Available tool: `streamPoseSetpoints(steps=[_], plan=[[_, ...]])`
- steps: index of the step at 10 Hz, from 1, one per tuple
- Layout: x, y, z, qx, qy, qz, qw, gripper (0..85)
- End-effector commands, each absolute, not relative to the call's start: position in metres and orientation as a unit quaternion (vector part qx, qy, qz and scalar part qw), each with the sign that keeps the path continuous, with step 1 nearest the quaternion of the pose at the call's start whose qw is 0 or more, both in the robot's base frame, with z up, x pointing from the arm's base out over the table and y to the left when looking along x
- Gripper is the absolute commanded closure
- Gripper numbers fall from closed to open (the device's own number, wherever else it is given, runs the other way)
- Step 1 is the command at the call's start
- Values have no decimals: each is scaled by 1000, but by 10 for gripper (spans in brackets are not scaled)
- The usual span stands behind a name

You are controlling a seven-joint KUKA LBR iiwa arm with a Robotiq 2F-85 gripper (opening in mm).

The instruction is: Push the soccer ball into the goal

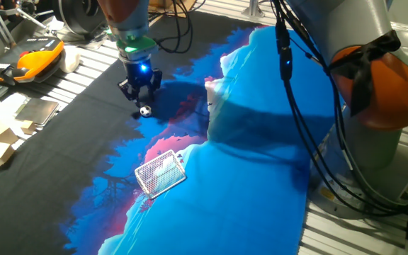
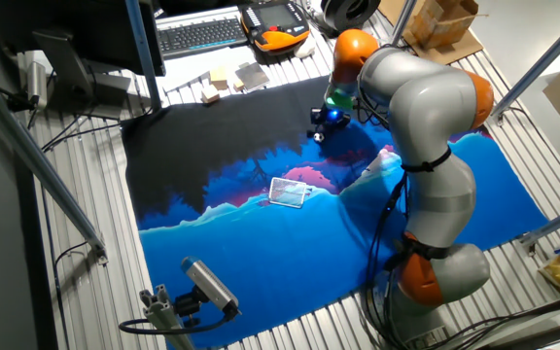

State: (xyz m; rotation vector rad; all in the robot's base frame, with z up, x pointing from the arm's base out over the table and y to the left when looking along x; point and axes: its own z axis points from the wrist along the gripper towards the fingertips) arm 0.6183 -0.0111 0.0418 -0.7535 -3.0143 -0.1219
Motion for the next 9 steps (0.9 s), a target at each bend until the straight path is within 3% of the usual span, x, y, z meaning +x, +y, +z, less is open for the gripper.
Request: streamPoseSetpoints(steps=[1, 9], plan=[[618, -11, 42, -244, -969, -44, 18, 510], [602, 4, 36, -273, -961, -37, 10, 510]])
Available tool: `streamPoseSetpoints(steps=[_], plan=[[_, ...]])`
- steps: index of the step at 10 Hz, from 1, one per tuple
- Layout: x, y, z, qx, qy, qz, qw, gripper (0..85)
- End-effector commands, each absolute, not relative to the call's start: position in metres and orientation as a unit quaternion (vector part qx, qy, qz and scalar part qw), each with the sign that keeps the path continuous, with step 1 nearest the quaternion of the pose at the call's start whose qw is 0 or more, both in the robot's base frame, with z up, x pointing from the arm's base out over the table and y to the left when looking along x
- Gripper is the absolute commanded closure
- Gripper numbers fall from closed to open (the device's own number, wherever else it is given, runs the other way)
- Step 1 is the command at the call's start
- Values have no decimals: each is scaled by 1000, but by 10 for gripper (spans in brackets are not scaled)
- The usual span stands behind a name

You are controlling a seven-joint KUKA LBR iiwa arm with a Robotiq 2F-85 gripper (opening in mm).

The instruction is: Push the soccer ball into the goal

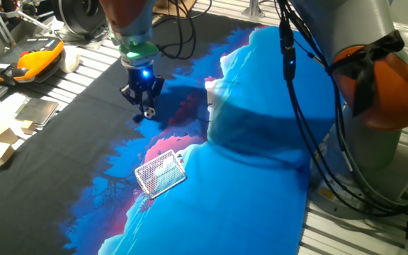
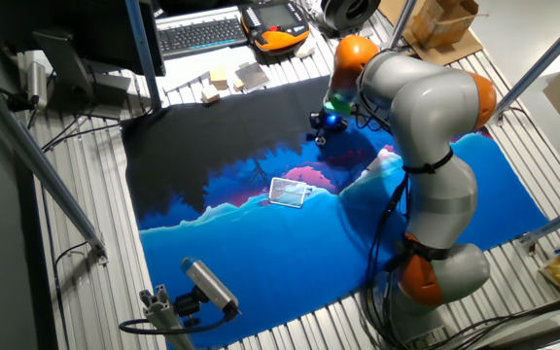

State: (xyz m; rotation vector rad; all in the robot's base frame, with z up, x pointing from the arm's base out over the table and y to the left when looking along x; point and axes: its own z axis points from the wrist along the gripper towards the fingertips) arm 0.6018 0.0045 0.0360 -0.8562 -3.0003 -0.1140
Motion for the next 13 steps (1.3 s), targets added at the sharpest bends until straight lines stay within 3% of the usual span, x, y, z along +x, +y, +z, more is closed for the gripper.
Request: streamPoseSetpoints(steps=[1, 7, 13], plan=[[600, 5, 35, -278, -960, -34, 9, 510], [574, 16, 36, -322, -947, 3, 7, 510], [557, 27, 40, -344, -938, -21, 39, 510]])
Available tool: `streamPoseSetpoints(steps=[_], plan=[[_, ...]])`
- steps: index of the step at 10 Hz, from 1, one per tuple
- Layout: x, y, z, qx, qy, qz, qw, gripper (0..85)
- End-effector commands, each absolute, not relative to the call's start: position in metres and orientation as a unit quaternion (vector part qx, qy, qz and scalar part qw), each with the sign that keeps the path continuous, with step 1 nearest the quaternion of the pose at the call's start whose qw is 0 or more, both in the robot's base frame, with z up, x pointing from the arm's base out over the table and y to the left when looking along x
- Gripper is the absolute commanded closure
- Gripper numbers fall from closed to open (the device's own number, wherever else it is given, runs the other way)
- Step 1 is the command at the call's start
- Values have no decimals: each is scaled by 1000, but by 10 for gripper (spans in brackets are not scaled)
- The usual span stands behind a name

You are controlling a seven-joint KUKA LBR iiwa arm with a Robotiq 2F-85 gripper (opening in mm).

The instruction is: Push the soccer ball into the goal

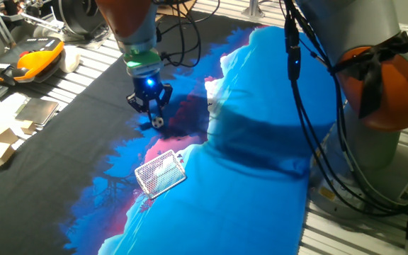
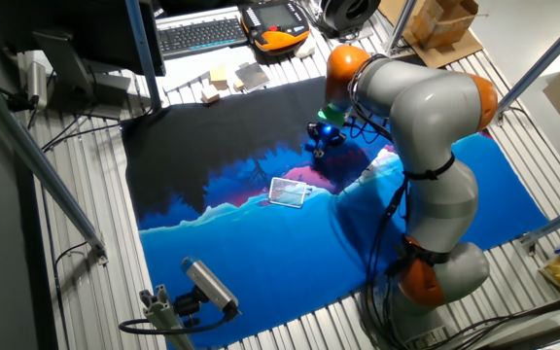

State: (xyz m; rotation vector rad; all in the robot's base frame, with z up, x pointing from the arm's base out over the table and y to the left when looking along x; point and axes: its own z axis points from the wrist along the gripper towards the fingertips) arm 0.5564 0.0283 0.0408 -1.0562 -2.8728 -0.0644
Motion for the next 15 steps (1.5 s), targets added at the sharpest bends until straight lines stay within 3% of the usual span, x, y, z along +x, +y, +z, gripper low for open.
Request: streamPoseSetpoints(steps=[1, 6, 11, 15], plan=[[555, 32, 43, -348, -936, -22, 41, 510], [540, 54, 51, -364, -930, -28, 48, 510], [561, 34, 41, -342, -938, -21, 43, 510], [550, 43, 42, -353, -935, -18, 41, 510]])
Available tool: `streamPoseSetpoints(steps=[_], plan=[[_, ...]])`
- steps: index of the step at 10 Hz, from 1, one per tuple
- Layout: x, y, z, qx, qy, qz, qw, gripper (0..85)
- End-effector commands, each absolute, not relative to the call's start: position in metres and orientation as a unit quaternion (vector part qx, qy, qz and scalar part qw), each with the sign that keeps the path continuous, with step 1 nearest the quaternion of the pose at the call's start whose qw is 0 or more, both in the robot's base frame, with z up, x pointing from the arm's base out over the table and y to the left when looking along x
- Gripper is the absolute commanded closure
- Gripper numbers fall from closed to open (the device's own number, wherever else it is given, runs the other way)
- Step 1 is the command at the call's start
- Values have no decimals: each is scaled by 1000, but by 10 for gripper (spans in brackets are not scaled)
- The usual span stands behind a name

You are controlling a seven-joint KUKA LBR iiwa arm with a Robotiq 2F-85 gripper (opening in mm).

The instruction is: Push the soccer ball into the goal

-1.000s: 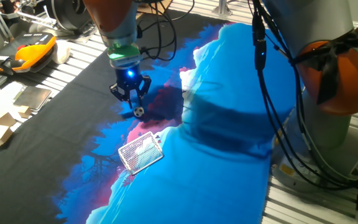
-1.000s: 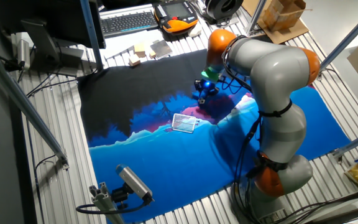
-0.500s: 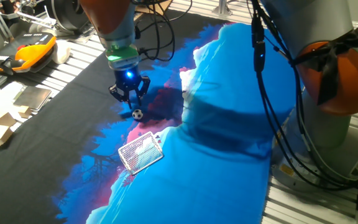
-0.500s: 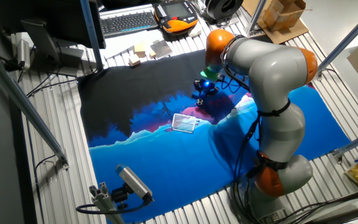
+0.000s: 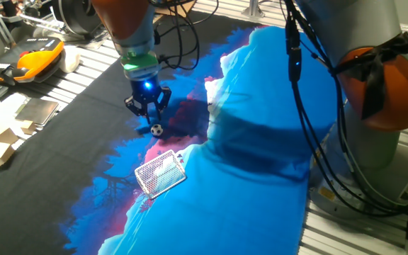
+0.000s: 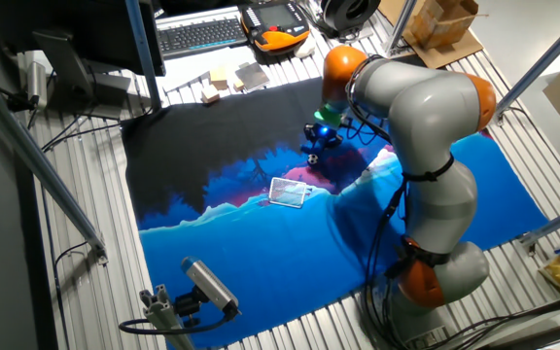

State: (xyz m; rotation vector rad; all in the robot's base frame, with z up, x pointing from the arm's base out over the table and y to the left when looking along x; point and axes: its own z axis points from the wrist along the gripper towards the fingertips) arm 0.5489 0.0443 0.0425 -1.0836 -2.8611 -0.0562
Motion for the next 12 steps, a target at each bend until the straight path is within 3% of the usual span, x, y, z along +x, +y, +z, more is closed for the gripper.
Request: streamPoseSetpoints(steps=[1, 5, 12], plan=[[544, 48, 43, -357, -933, -15, 40, 510], [531, 63, 48, -363, -930, -18, 50, 510], [554, 53, 51, -350, -935, -21, 57, 510]])
